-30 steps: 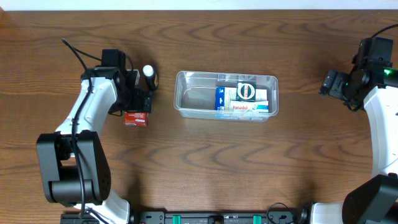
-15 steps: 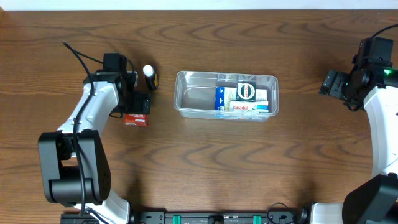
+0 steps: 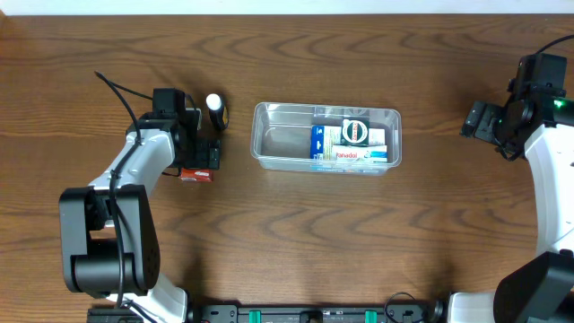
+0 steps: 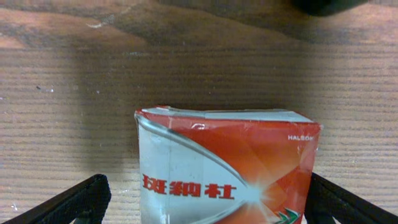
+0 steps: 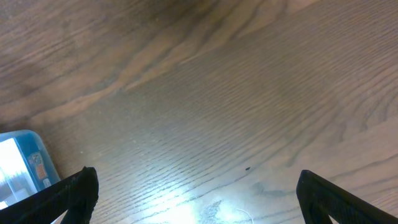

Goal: Pack container
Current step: 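Lower the left gripper and grasp the red-and-white box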

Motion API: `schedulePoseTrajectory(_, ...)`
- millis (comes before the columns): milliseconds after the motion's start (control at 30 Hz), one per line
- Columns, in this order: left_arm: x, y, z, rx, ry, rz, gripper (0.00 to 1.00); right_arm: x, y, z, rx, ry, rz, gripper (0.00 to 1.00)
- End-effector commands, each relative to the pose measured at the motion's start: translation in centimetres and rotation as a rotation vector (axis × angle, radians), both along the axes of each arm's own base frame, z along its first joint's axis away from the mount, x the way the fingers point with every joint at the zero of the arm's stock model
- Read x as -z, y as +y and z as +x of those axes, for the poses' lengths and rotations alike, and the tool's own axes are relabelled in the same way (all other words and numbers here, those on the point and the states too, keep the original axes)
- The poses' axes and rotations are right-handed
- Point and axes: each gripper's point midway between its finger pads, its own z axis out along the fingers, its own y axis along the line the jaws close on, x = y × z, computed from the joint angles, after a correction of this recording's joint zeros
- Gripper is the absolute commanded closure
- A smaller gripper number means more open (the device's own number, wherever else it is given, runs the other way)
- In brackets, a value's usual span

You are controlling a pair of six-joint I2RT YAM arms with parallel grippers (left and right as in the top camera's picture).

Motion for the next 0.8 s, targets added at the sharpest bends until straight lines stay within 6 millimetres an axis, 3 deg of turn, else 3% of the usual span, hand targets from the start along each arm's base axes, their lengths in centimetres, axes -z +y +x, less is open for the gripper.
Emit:
schedulePoseTrajectory(0,0.4,-0.1,-0.2,-0.007,0.006,-0.006,0.02,-0.3,-0.6,-0.1,0.006,-0.002,-0.014,0.01)
schedulePoseTrajectory(500,2.1,-0.1,-1.1,-0.007,0.005,-0.005,0.00,-0.3,-0.6,-0.1,0.006,-0.003,-0.014,0.01)
schedulePoseTrajectory(600,2.0,-0.1,-0.9,-0.007,-0.004,-0.005,0.07,-0.3,-0.6,-0.1,0.006,-0.002,-0.014,0.01)
schedulePoseTrajectory(667,2.0,-0.1,-0.7,-0.007,-0.010,-0.005,0.19,-0.3,-0.6,-0.1,0.006,-0.002,-0.014,0.01)
schedulePoseTrajectory(767,1.9,-0.1,-0.6,-0.007,-0.015,-0.005,0.22,-0.3,-0.6,-0.1,0.006,-0.003,-0.014,0.01)
